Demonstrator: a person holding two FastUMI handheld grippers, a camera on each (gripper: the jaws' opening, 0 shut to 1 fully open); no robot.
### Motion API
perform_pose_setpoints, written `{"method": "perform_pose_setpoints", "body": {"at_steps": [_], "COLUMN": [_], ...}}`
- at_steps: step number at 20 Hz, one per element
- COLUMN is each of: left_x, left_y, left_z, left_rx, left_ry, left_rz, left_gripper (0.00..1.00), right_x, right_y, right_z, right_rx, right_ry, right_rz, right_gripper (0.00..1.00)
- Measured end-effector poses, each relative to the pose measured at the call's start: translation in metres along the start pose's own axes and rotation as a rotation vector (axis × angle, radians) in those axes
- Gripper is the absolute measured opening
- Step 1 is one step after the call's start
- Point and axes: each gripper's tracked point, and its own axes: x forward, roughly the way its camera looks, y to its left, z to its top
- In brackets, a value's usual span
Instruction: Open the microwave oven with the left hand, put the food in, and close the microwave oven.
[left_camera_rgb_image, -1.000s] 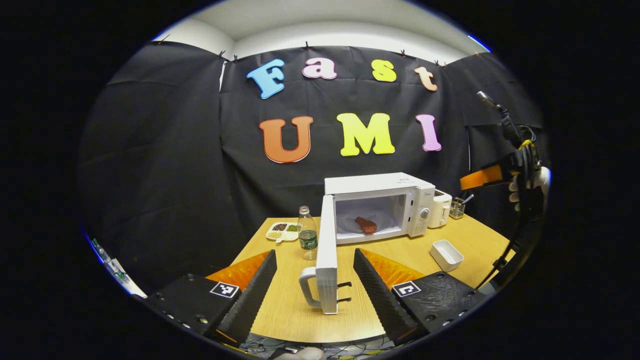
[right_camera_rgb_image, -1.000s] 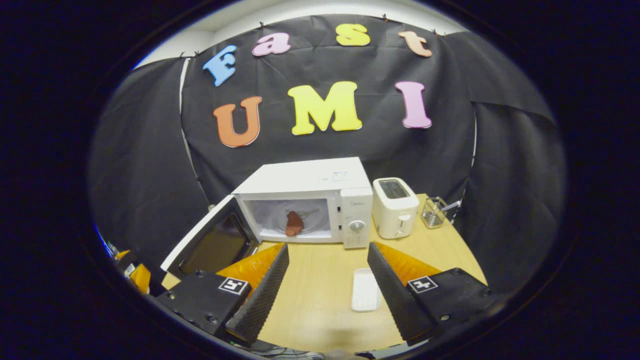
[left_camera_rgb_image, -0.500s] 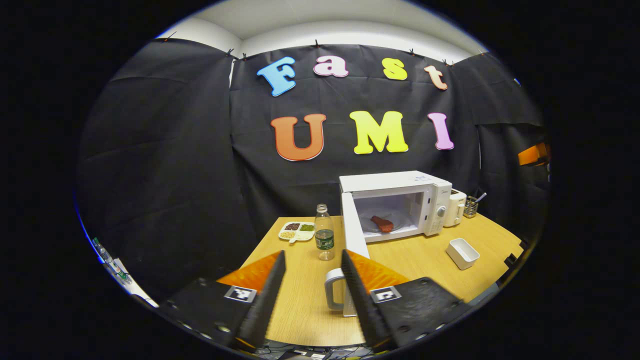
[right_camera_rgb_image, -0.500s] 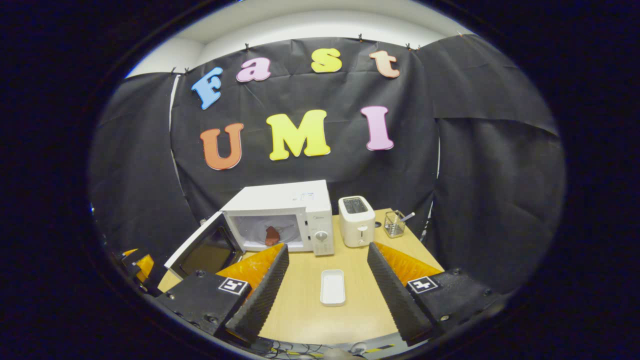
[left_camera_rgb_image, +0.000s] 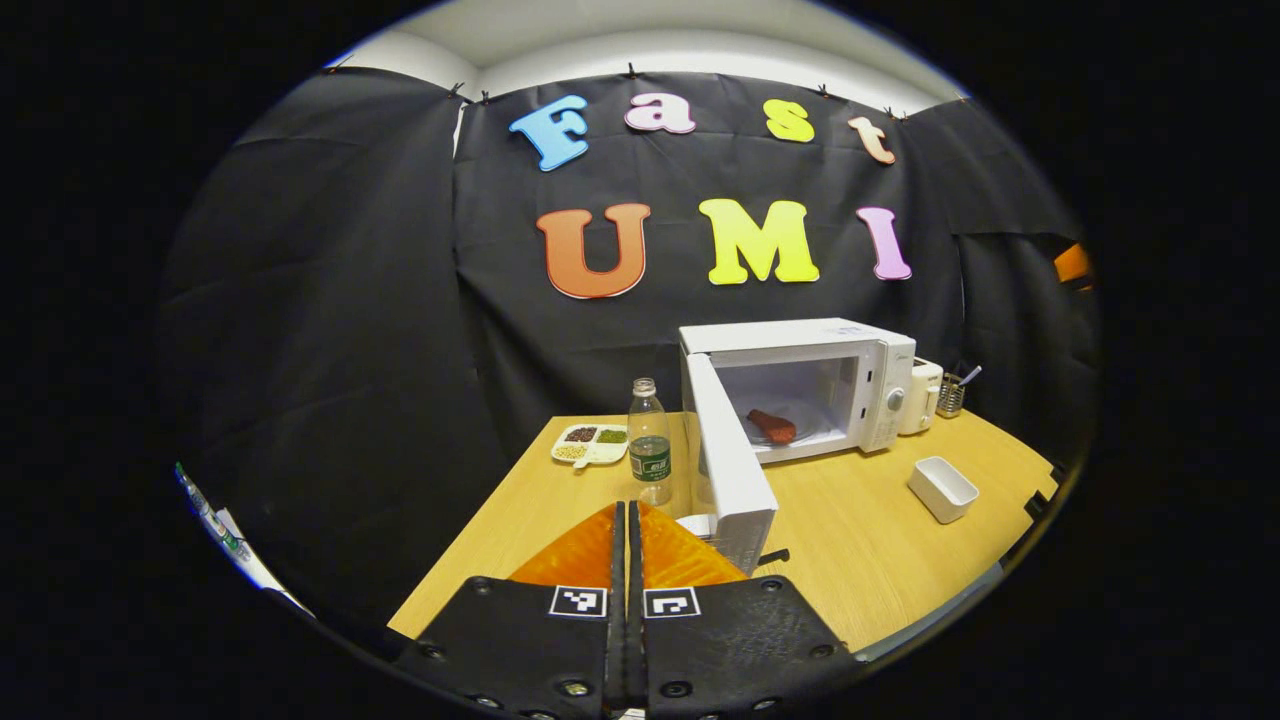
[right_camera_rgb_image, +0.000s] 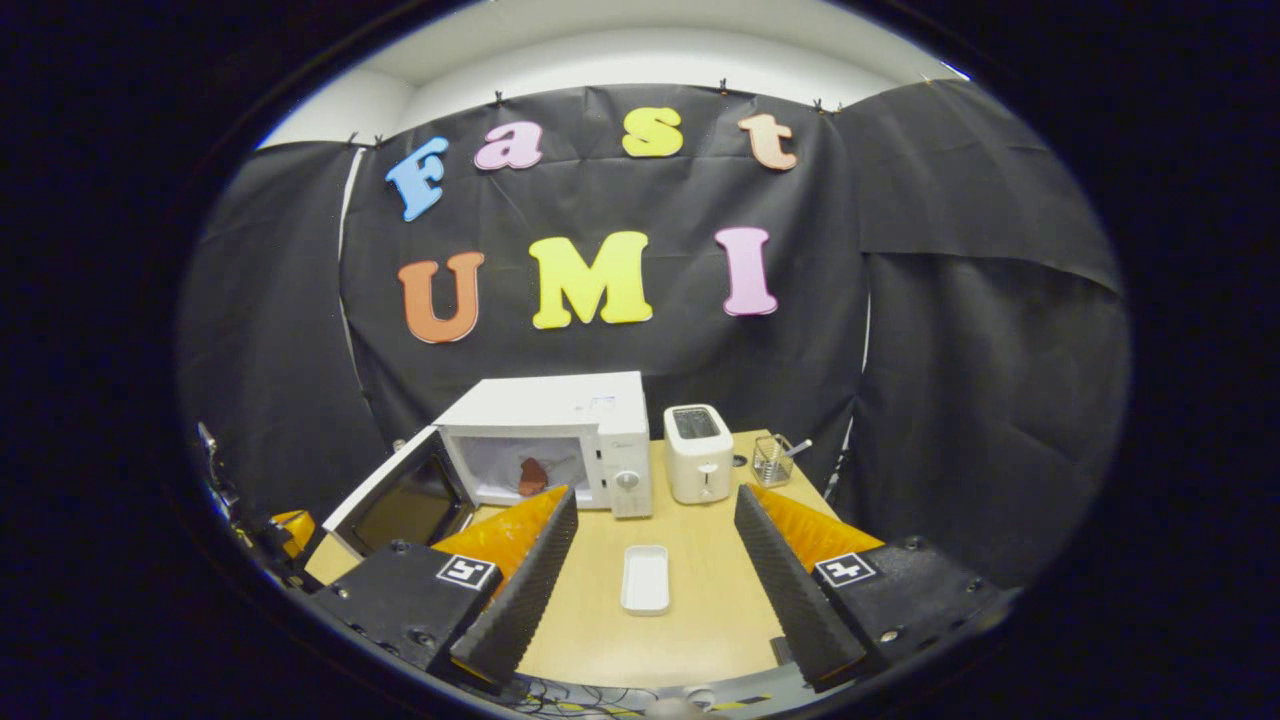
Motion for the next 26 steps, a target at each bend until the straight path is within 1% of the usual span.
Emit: {"method": "perform_pose_setpoints", "body": {"at_steps": [5, 9, 11, 14, 16, 21, 26], "left_x": [0.023, 0.038, 0.04, 0.04, 0.038, 0.034, 0.037], "left_y": [0.006, 0.002, 0.0, -0.015, -0.035, -0.093, -0.151], "left_z": [-0.02, -0.037, -0.038, -0.038, -0.034, -0.023, -0.018], "left_rx": [0.003, -0.017, -0.007, -0.015, -0.008, 0.025, 0.049], "left_ry": [0.037, 0.075, 0.08, 0.087, 0.083, 0.069, 0.076], "left_rz": [0.014, -0.007, -0.004, -0.03, -0.063, -0.183, -0.261], "left_gripper": [0.0, 0.0, 0.0, 0.0, 0.0, 0.0, 0.0], "right_x": [-0.002, -0.003, -0.002, -0.002, -0.003, 0.002, 0.014], "right_y": [-0.016, -0.029, -0.036, -0.043, -0.048, -0.056, -0.075], "right_z": [-0.005, -0.012, -0.018, -0.024, -0.026, -0.033, -0.039], "right_rx": [0.021, 0.02, 0.036, 0.063, 0.07, 0.102, 0.117], "right_ry": [0.018, 0.044, 0.07, 0.092, 0.09, 0.107, 0.134], "right_rz": [-0.024, -0.041, -0.052, -0.057, -0.063, -0.06, -0.058], "right_gripper": [1.0, 1.0, 1.0, 1.0, 1.0, 1.0, 1.0]}}
